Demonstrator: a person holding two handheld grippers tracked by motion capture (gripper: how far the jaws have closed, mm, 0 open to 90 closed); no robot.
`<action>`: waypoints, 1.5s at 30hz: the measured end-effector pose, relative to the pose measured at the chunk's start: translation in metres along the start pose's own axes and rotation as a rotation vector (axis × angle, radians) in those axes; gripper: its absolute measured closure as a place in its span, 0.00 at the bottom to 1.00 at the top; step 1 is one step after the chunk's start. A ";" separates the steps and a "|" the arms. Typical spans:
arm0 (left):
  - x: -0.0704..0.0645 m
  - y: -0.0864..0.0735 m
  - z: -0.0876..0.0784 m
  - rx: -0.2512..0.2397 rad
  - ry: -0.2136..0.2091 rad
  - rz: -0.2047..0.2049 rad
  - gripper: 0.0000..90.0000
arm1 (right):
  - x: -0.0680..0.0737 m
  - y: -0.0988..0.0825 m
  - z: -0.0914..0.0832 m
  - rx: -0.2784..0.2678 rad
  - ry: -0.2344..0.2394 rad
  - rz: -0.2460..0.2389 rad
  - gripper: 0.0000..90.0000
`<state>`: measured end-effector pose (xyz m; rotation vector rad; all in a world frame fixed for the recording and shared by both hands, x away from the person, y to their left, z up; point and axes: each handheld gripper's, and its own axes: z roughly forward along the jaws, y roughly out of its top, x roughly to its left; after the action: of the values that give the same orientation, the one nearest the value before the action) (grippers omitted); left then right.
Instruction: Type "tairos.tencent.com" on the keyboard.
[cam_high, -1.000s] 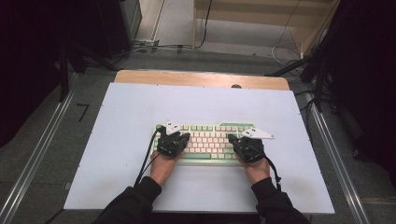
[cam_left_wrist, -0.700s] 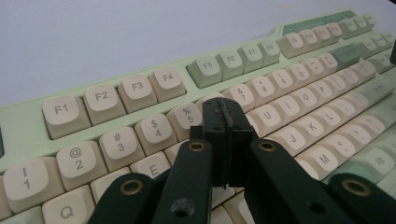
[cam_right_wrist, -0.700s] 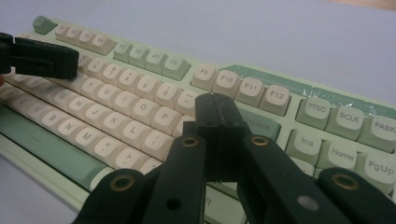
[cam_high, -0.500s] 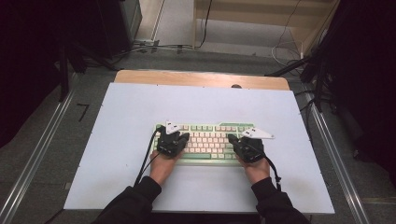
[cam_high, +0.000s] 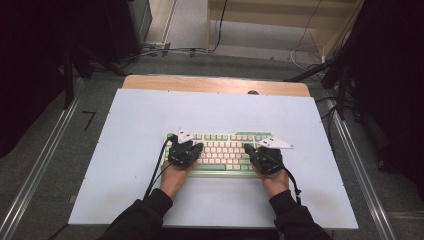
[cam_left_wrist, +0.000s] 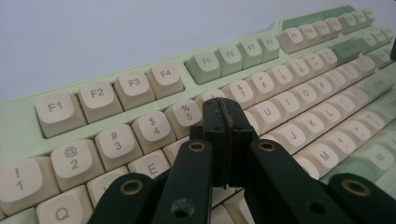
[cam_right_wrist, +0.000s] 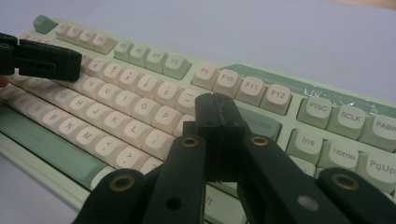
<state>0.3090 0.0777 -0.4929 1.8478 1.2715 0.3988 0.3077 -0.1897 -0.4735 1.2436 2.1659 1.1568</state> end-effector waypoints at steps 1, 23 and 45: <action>0.000 0.000 0.001 0.005 -0.001 0.006 1.00 | 0.000 0.000 0.000 0.001 0.001 0.000 0.97; 0.007 0.002 -0.022 -0.055 0.006 -0.016 1.00 | -0.001 0.000 -0.002 -0.004 -0.002 0.006 0.97; 0.028 -0.011 -0.050 -0.063 0.035 -0.041 1.00 | 0.003 -0.001 0.000 0.004 0.007 -0.001 0.97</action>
<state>0.2811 0.1264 -0.4771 1.7661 1.3042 0.4455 0.3059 -0.1869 -0.4741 1.2413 2.1751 1.1586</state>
